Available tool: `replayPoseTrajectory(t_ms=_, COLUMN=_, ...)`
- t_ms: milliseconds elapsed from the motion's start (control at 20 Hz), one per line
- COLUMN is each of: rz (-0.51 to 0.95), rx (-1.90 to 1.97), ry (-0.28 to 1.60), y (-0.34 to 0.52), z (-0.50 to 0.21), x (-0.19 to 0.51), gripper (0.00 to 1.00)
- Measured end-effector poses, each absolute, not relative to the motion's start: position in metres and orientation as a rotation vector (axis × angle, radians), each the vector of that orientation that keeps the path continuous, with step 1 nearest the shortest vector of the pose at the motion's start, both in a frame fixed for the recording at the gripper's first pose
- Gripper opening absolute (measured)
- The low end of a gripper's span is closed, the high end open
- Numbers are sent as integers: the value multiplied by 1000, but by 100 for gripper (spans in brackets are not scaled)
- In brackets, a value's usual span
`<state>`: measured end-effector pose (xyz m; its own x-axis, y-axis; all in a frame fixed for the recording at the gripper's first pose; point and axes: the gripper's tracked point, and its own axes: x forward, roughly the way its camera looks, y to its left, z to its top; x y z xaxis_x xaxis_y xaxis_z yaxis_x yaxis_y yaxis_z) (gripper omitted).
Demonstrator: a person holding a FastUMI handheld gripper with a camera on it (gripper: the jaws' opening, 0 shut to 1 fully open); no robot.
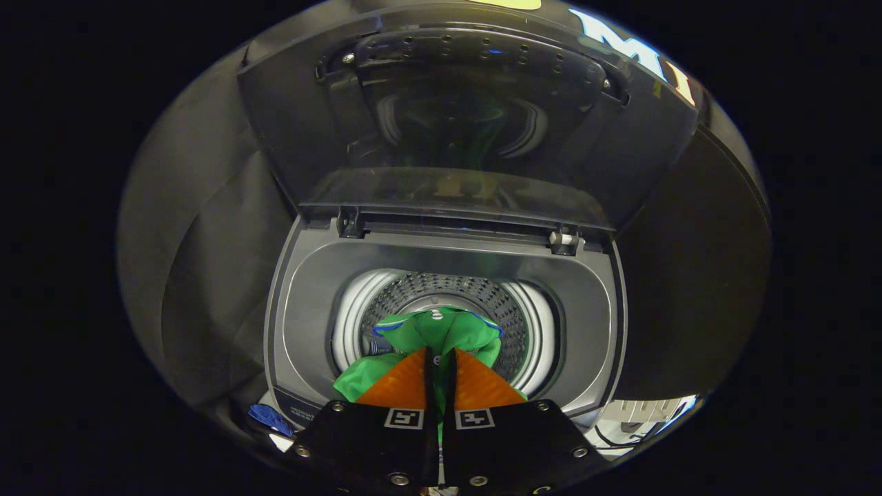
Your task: Put the clothes into the washing machine and then close the washing machine lid.
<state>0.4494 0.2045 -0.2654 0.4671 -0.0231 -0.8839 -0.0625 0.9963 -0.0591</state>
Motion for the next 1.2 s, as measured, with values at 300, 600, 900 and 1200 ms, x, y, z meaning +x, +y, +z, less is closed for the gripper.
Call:
replayPoseTrajectory(t_ms=300, rz=4, rx=1, ry=977, y=207, z=-265, x=462, gripper=98)
replayPoseTrajectory(t_ms=600, rz=20, rx=44, ry=895, y=213, z=-251, x=473, gripper=96)
replayPoseTrajectory(t_ms=900, rz=-14, rx=15, ry=700, y=200, z=-186, x=493, gripper=96)
replayPoseTrajectory(t_ms=1200, rz=-61, rx=5, ry=519, y=191, z=-110, x=513, gripper=96)
